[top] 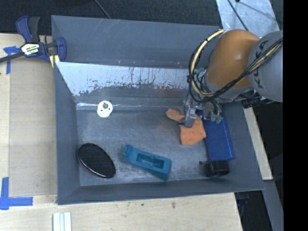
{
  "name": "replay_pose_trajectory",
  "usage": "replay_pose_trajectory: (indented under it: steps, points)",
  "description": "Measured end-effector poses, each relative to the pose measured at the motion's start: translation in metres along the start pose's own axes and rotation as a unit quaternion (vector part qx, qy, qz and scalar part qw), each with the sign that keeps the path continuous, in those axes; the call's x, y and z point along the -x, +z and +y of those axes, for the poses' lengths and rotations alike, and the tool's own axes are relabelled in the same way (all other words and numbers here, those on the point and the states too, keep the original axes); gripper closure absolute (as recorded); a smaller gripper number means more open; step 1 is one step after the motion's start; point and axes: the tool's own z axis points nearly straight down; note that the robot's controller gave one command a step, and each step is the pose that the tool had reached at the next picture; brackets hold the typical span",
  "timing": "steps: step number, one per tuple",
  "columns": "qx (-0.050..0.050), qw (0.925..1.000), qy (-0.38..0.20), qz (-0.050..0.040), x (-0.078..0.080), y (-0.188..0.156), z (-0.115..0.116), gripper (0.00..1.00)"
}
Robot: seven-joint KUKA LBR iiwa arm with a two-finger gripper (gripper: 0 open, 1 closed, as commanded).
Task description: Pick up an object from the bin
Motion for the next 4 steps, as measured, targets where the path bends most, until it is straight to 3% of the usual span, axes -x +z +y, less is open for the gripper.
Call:
replay_pose_trajectory:
  steps: [1,2,3,4]
  points:
    - [0.0,1.0,0.0,0.0,0.0,0.0,0.0,1.0]
    - [0.0,0.9934,-0.115,0.0007,-0.014,-0.01,0.005,1.0]
    - [0.0,0.9934,-0.115,0.0007,-0.014,-0.01,0.005,1.0]
    - [0.0,0.9932,-0.116,-0.0017,-0.046,-0.172,0.035,1.0]
